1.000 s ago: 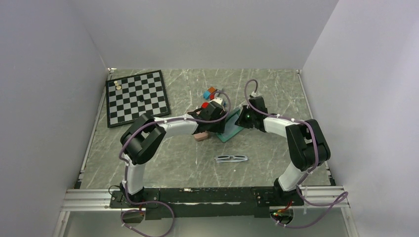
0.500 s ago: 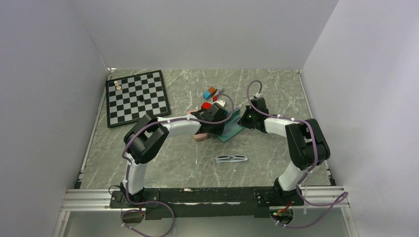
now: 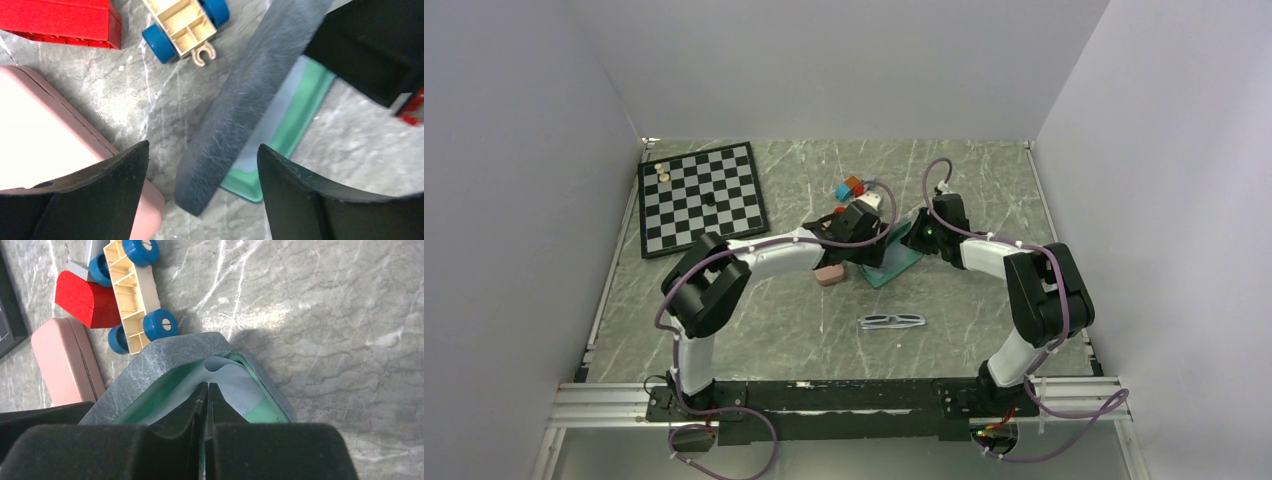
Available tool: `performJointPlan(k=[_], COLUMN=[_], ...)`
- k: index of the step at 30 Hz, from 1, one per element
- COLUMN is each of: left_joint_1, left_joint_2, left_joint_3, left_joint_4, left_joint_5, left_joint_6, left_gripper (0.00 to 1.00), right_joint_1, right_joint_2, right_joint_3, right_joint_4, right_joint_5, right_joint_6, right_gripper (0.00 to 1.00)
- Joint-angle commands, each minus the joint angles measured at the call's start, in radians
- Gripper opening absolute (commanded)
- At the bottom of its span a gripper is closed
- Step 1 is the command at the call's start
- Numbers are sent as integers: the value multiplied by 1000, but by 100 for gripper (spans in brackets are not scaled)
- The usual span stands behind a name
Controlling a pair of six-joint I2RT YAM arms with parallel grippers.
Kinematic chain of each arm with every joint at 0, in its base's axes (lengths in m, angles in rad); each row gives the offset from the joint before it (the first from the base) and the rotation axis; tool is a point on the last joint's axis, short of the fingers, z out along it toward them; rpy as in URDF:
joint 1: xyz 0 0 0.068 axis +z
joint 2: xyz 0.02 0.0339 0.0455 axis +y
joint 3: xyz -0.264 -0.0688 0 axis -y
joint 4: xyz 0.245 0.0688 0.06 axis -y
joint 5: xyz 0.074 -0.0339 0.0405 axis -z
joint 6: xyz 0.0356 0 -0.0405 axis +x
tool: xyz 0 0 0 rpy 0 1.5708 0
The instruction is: Organize the sunglasses
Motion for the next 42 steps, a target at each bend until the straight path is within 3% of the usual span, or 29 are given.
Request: performJointPlan(k=[1,3,9,12,16,22,24,26,29,30,32,33,36,42], left_joint_1=[-5,-6,-7,-5,9,13,15,17,19,20,20,20,21,21], left_joint_2=[-138,-195,-452,-591,-739,-919,-985,-1055,-1170,-1212,-1299,-1340,-1455,-1568], left_joint_3=[-20,-63,-243,-348,-450,-576,-621,-660,-709,-727,-765,-778,-802,-845], left_joint_4=[61,93,126,129,97,-7,-44,-93,-185,-198,-238,-252,-294,-315], left_joint_5=[40,89,84,5,-49,-78,-106,-146,-218,-237,-282,-298,-337,-360], left_joint_6=[-6,12,3,-4,-21,-85,-111,-139,-181,-190,-207,-211,-216,-243], left_gripper=[91,99,99,99,99,99,99,99,99,99,99,99,99,99], right_joint_1=[-4,-3,31,160,411,668,680,681,680,679,680,680,680,680], right_joint_2=[-63,-130,-408,-546,-649,-611,-573,-536,-506,-501,-503,-508,-508,-474], right_joint_3=[-6,-28,-144,-170,-167,-86,-49,-31,13,34,67,80,126,141], right_joint_4=[39,7,-171,-323,-463,-368,-285,-197,-164,-188,-249,-283,-381,-735], right_joint_5=[-24,-8,-29,55,81,216,213,211,193,162,89,67,56,79], right_joint_6=[-27,-45,-152,-211,-343,-694,-821,-934,-1034,-1071,-1155,-1180,-1170,-1093], right_gripper=[11,23,47,57,58,60,63,75,82,83,98,99,100,100])
